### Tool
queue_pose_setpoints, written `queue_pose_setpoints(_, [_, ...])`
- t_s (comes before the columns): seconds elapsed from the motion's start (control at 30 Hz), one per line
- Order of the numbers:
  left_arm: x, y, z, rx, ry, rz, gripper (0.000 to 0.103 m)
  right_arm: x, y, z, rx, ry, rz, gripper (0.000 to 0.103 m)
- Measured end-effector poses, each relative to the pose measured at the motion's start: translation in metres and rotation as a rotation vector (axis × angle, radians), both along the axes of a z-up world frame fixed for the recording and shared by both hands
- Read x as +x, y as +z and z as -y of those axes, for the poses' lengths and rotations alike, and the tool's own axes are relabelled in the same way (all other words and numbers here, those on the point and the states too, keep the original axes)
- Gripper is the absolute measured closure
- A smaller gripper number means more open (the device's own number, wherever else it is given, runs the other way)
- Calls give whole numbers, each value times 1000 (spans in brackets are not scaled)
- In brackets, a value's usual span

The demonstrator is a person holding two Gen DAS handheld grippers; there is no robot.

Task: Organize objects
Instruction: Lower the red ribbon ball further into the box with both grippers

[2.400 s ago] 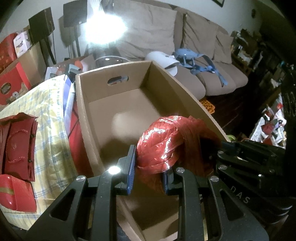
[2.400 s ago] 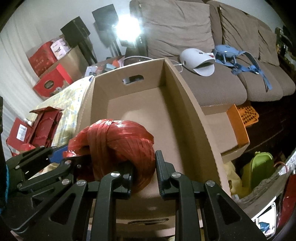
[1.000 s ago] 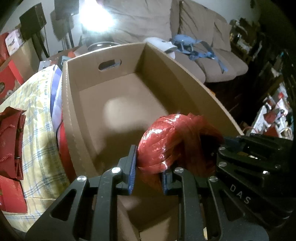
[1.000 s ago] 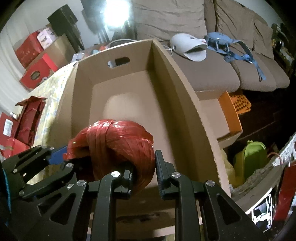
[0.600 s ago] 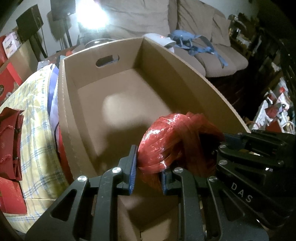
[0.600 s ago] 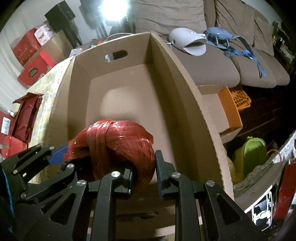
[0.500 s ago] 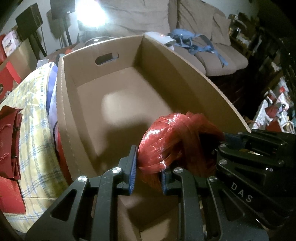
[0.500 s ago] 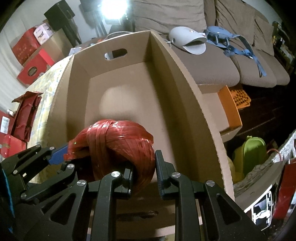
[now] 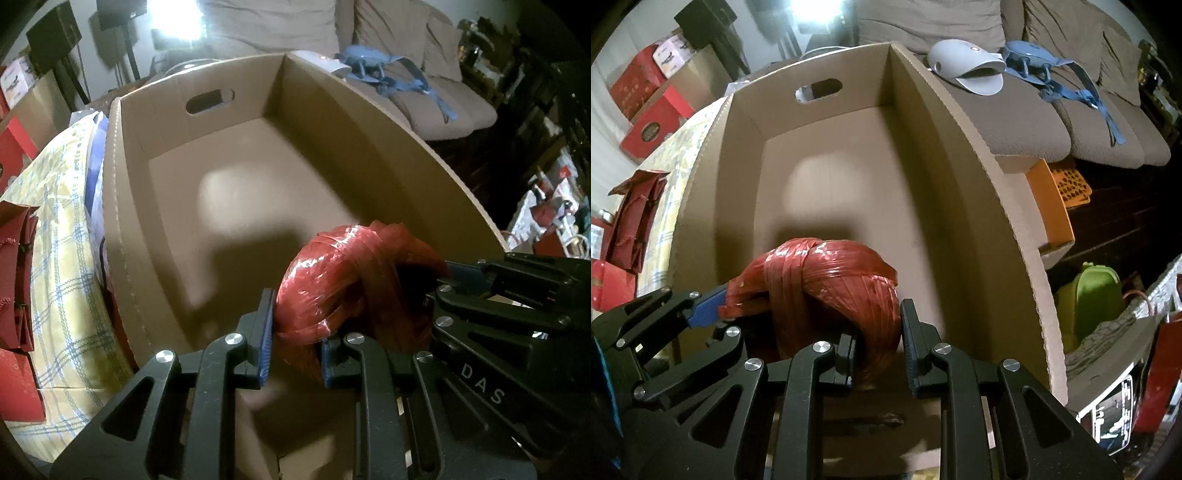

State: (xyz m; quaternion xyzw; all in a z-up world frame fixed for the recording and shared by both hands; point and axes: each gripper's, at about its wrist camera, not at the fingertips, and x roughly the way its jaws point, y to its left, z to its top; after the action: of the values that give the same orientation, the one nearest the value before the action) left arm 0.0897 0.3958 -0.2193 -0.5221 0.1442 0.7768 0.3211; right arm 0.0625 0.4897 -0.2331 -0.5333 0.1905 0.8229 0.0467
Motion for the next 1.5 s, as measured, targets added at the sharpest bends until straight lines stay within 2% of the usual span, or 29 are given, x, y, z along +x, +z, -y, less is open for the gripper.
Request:
queue_pose_setpoints(1.13, [8, -5, -9, -78, -70, 65, 85, 5, -11, 6, 31, 87, 84, 84])
queue_pose_setpoints(1.3, [9, -6, -9, -84, -81, 124, 84, 5, -16, 4, 16, 94, 114, 84])
queue_pose_setpoints(1.5, [13, -8, -12, -114, -96, 104, 84, 5, -19, 6, 20, 109, 125, 84])
